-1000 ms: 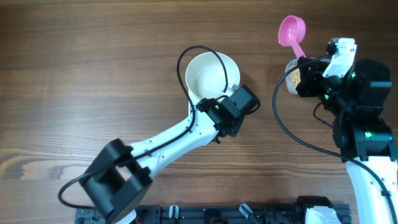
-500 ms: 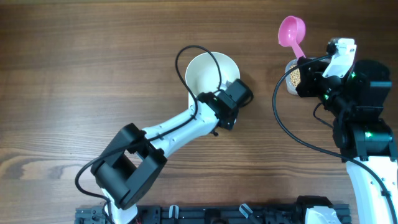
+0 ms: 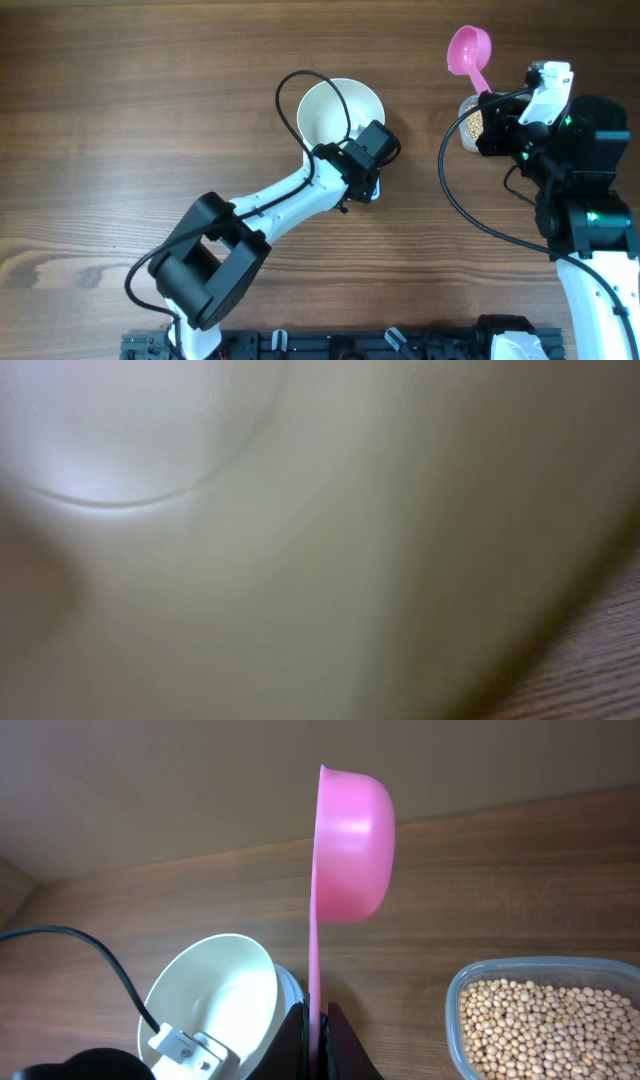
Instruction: Scoop item into bowl and weigh 150g on scale
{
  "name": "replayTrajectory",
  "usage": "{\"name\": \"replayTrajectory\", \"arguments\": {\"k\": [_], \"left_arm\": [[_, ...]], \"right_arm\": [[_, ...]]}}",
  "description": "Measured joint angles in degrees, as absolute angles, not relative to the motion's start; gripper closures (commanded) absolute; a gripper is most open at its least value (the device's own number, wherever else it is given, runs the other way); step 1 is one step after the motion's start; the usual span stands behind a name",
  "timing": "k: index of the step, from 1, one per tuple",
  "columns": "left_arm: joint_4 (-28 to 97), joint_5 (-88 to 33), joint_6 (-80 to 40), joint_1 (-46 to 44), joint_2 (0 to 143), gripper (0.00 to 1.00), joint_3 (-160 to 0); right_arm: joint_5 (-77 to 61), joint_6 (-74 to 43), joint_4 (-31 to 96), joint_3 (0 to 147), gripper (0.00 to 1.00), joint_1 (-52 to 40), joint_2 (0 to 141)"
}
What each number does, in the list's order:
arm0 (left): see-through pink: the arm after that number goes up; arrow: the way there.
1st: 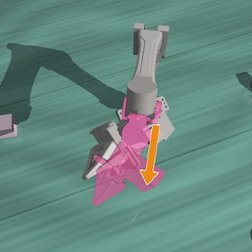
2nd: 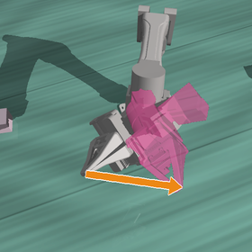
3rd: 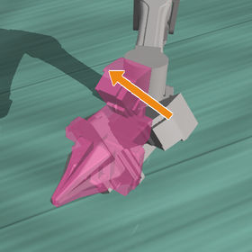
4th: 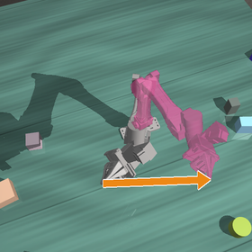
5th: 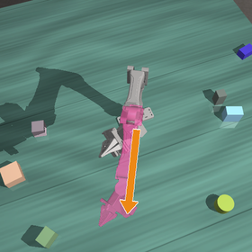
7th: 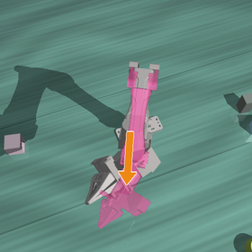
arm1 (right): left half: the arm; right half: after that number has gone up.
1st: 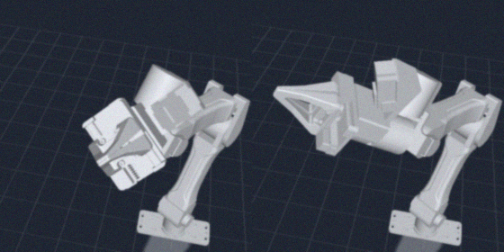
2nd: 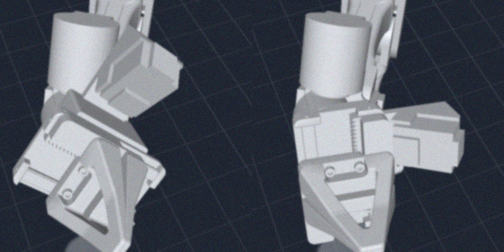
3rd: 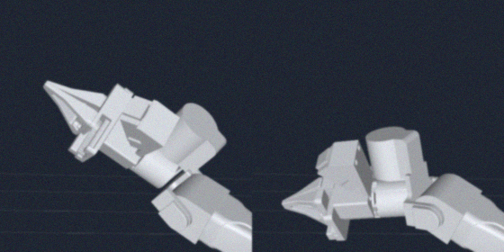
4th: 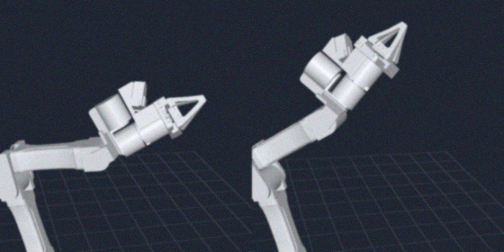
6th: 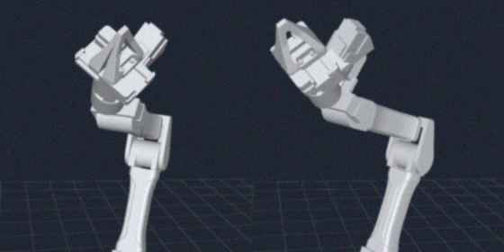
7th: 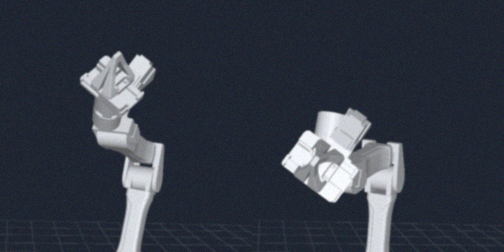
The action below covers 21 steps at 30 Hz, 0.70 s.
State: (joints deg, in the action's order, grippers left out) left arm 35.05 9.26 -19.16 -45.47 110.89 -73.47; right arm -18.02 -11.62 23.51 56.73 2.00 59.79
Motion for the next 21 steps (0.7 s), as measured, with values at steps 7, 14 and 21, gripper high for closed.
{"name": "replayTrajectory", "arguments": {"k": [7,14,21], "left_arm": [[35.3,9.1,-19.2,-45.5,111.7,0.96,-73.5],[34.6,9.1,-19.2,-45.5,111.8,0.96,-73.5],[34.2,9.2,-19.2,-45.5,111.8,0.96,-73.5]], "right_arm": [[-18.0,-11.6,23.5,56.7,0.96,2.0,59.8],[-18.0,-11.6,23.5,56.7,0.96,2.0,59.8],[-18.0,-11.6,23.6,56.7,0.96,2.0,59.8]]}}
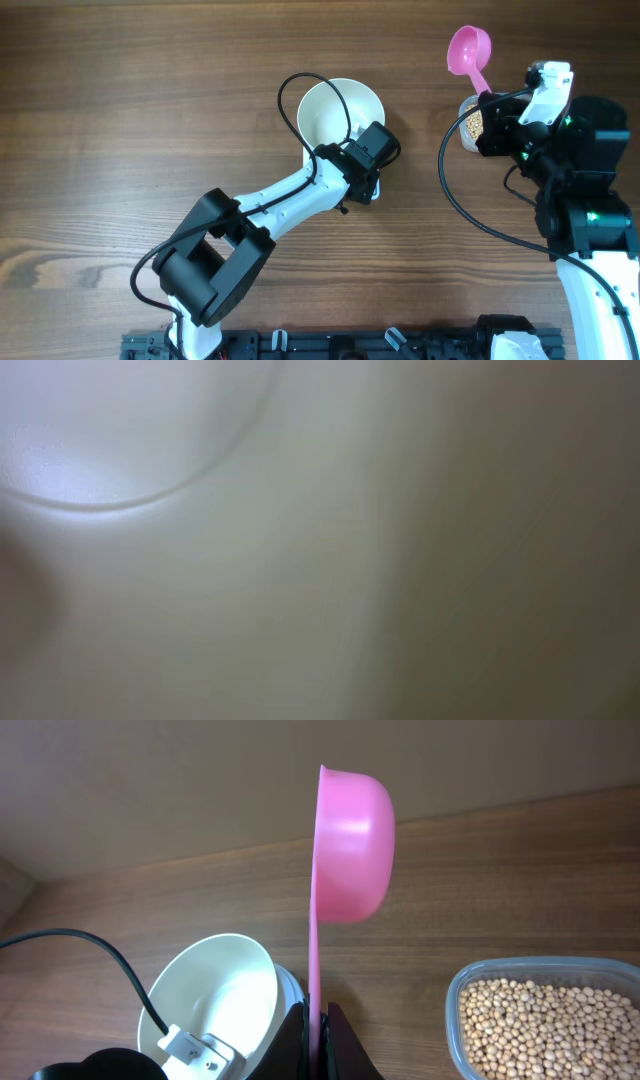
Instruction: Scoop item into bowl and weigh 150g on scale
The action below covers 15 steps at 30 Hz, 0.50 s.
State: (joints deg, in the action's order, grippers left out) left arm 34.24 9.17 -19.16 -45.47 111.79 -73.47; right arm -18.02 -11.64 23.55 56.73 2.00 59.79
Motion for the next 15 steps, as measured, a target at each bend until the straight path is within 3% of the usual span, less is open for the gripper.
{"name": "replayTrajectory", "arguments": {"k": [15], "left_arm": [[33.8,10.1,-19.2,-45.5,112.3,0.96,-73.5]], "right_arm": [[-18.0,-11.6,23.5,56.7,0.96,2.0,59.8]]}}
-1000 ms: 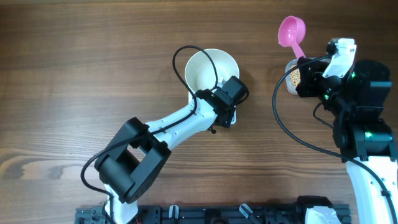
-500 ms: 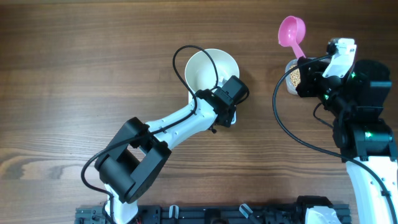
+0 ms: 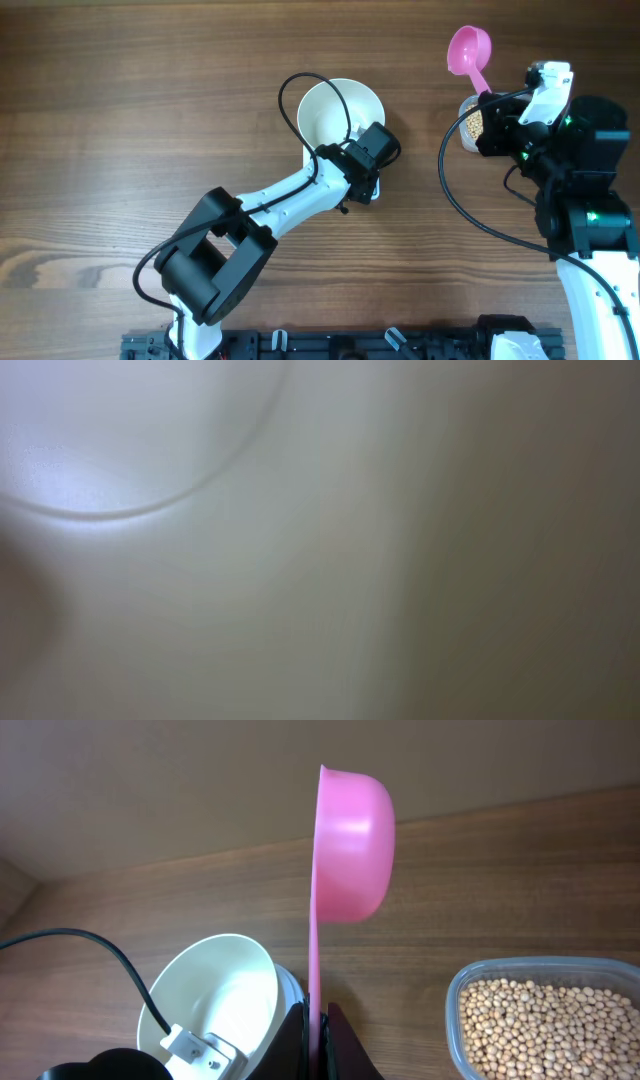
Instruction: Scoop item into bowl and weigh 150g on scale
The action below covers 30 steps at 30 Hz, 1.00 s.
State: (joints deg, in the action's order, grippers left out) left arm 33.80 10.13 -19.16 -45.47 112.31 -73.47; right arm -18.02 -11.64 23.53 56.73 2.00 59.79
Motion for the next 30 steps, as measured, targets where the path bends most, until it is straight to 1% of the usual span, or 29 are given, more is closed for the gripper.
{"name": "replayTrajectory", "arguments": {"k": [30], "left_arm": [[33.4,11.7,-19.2,-45.6,113.1,0.96,-73.7]], "right_arm": [[-18.0,-11.6,23.6,56.7,0.96,2.0,59.8]]}}
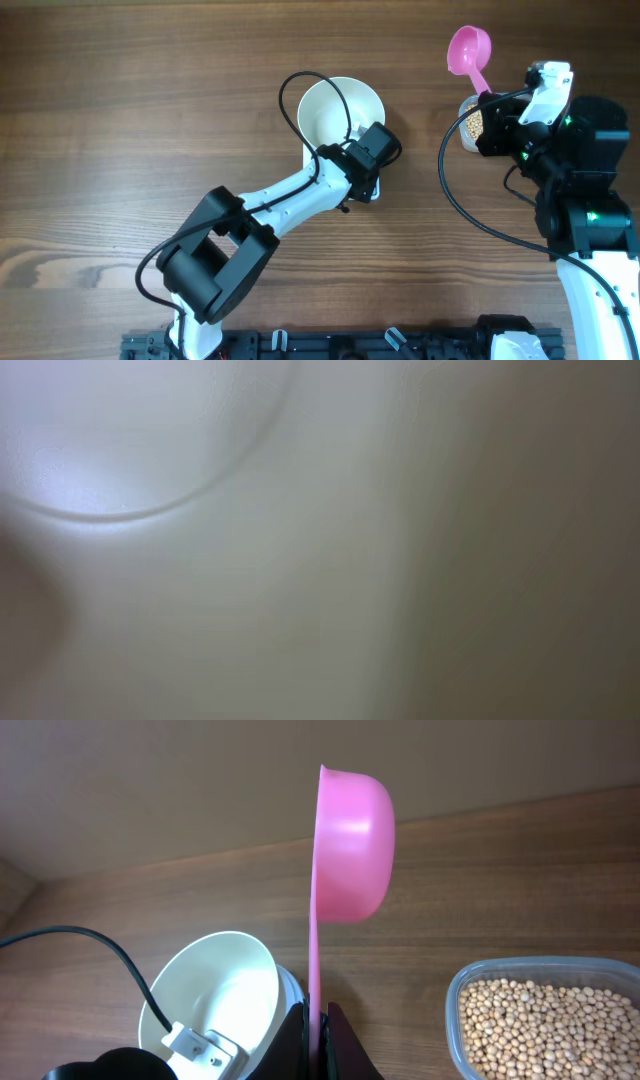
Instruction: Scoop item into bowl and weigh 150g on scale
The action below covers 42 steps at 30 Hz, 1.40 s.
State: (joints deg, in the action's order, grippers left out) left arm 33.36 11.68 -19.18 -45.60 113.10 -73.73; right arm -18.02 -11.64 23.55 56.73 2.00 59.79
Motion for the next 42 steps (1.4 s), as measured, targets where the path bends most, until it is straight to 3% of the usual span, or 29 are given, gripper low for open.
{"name": "replayTrajectory", "arguments": {"k": [42], "left_arm": [[35.6,12.1,-19.6,-45.7,107.3,0.96,-73.4]], "right_arm": [[-18.0,-11.6,23.6,56.7,0.96,2.0,59.8]]}}
